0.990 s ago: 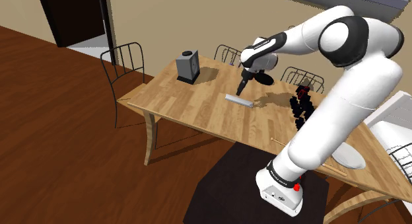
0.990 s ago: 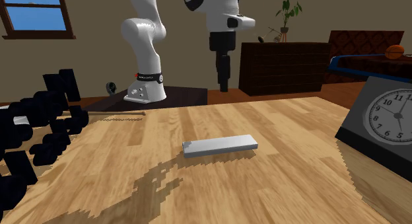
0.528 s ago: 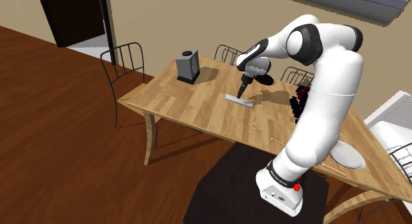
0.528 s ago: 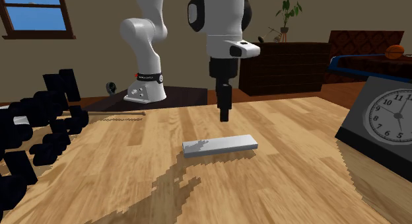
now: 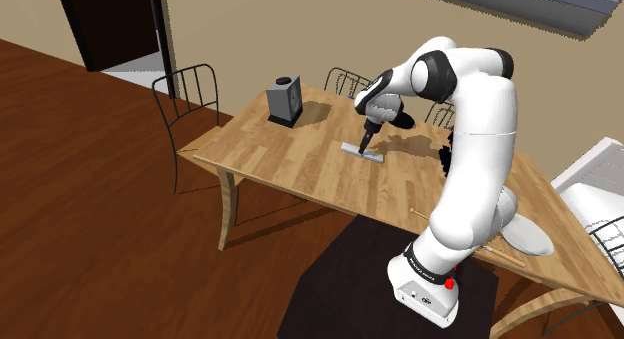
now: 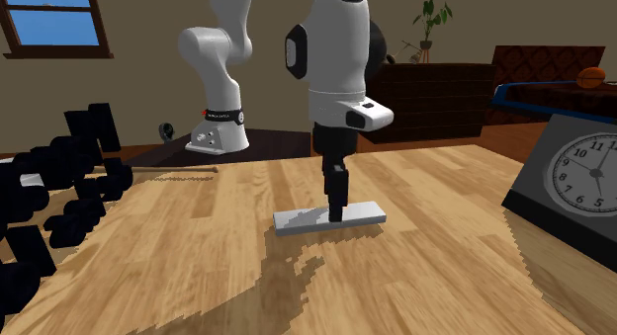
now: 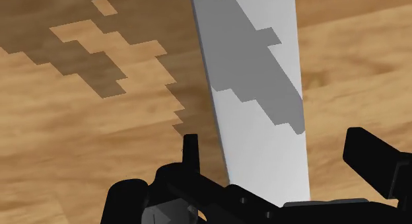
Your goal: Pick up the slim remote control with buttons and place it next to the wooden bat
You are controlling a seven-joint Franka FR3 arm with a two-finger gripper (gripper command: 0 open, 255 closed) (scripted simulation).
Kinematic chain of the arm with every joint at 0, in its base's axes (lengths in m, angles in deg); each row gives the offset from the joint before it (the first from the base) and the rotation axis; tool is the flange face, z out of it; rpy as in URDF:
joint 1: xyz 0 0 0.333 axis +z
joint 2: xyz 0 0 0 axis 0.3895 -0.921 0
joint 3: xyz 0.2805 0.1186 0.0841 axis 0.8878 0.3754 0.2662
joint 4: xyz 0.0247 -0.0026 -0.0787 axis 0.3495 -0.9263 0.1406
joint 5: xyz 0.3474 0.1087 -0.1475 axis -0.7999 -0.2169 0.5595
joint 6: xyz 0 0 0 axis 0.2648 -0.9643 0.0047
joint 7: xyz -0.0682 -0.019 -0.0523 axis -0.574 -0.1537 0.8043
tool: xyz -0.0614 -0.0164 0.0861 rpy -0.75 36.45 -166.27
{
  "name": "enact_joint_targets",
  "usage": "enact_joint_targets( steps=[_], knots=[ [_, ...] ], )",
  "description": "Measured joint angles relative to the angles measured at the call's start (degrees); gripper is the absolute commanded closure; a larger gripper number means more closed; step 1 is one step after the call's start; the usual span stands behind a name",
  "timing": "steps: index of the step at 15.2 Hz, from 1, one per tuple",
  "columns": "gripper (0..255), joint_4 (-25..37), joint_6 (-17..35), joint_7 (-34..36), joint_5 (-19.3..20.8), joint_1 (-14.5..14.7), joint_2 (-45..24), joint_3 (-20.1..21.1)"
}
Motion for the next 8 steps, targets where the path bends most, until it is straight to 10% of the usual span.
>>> enact_joint_targets(
  steps=[8],
  knots=[
    [0,0.59,2.31,-1.16,-1.74,-1.11,-3.02,1.46]
  ],
)
